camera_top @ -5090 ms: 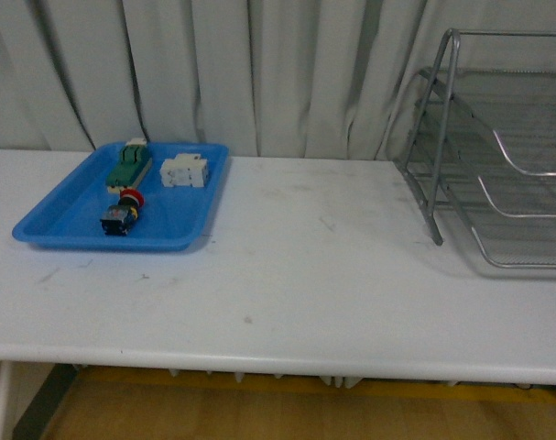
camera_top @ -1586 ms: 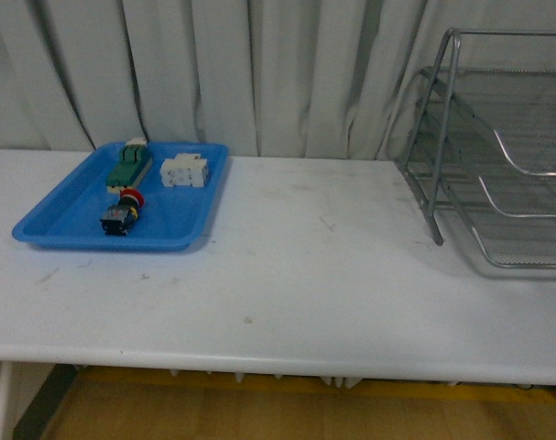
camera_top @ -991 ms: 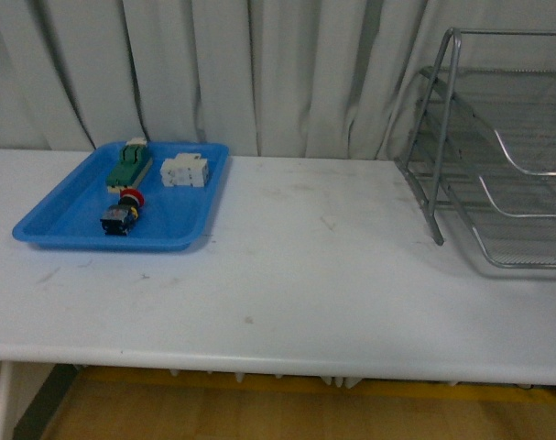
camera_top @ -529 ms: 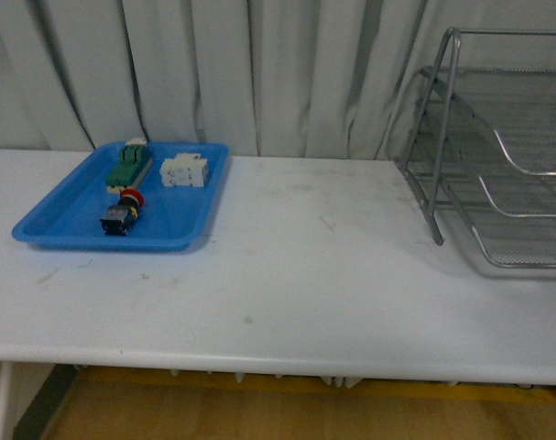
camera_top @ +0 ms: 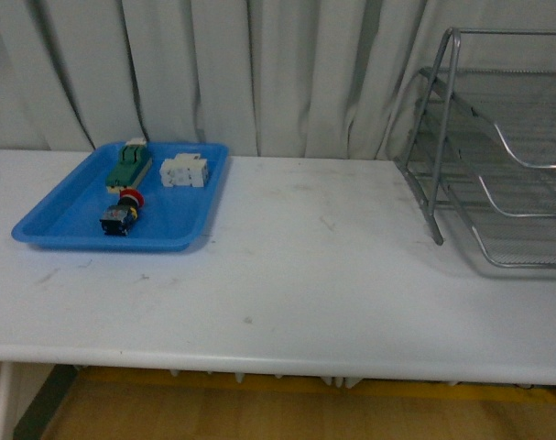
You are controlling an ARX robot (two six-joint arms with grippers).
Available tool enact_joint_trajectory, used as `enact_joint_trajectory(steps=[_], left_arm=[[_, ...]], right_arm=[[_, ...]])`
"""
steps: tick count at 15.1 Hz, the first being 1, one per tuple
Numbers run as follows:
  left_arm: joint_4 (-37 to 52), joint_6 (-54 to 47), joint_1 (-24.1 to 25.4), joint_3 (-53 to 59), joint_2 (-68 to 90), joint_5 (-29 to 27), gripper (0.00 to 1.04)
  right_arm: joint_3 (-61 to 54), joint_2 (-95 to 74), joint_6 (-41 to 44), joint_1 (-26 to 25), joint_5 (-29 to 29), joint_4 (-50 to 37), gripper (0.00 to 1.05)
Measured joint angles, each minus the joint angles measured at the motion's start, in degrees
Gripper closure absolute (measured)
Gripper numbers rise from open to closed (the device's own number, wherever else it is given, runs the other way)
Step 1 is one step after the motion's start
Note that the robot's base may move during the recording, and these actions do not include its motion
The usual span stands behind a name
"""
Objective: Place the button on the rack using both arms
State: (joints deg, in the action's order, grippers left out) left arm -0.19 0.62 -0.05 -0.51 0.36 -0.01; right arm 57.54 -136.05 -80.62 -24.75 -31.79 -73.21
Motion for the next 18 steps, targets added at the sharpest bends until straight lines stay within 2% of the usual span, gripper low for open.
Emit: enact_joint_trajectory(steps=[3,4,11,12,18], left_arm=[[0.0,0.0,0.0,0.0,0.0,0.0,0.07],[0.0,0.0,0.0,0.0,0.0,0.0,0.07],[0.0,0.0,0.0,0.0,0.0,0.0,0.07],[0.0,0.0,0.0,0.0,0.0,0.0,0.07],[0.0,0.0,0.0,0.0,0.0,0.0,0.07]], right_arm=[[1.3,-0.7,1.8,0.1,-0.7,0.1,0.07],[1.6,-0.8,2.4,0.3,-0.8,-0.1,0.13],[3.0,-2.4,4.5,0.7,-1.0,0.2,0.94],[3.0,-2.6,3.2,0.7,-1.0,0.3,0.99],[2.2,-2.7,0.7,0.6,-1.0,-0.2,1.00]])
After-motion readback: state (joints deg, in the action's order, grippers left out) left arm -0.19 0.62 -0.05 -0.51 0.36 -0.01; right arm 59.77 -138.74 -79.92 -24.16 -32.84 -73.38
